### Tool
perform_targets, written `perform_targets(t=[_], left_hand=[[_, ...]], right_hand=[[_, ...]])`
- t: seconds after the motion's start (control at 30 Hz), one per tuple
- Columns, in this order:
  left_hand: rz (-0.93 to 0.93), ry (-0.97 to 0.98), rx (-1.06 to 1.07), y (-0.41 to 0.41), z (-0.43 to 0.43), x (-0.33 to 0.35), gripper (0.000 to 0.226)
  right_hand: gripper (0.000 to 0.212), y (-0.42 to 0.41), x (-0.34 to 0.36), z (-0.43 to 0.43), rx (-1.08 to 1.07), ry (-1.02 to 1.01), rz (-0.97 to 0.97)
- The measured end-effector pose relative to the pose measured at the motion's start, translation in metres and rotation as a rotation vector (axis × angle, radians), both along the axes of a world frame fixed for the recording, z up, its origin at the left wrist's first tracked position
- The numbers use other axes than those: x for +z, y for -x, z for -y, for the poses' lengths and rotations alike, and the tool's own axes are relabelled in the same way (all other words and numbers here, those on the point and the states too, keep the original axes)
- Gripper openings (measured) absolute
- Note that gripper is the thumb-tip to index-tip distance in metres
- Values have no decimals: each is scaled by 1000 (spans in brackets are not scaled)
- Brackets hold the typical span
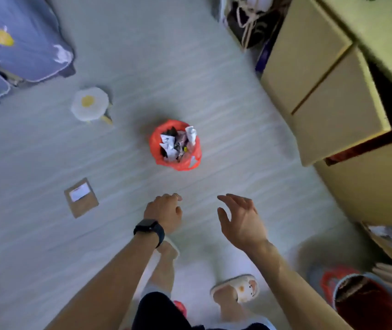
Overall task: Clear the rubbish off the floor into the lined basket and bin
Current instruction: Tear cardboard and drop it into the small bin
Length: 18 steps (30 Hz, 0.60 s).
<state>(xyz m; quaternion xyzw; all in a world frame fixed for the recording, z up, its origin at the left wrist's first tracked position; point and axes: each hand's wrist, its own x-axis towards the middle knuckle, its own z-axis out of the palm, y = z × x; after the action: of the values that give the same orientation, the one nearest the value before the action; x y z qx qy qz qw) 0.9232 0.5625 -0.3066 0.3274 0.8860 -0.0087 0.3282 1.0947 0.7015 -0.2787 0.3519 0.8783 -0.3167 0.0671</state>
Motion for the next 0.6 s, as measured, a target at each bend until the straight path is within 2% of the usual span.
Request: perform_targets(t=[0.2,0.37,0.6], left_hand=[[48,11,275,122,107,-23,39],[72,67,470,218,212,-55,38],[112,151,714,303,310,-107,40]], right_hand=[[37,153,-19,68,207,-15,20],[42,283,-52,137,442,28,135],[47,426,-105,208,652,79,201]])
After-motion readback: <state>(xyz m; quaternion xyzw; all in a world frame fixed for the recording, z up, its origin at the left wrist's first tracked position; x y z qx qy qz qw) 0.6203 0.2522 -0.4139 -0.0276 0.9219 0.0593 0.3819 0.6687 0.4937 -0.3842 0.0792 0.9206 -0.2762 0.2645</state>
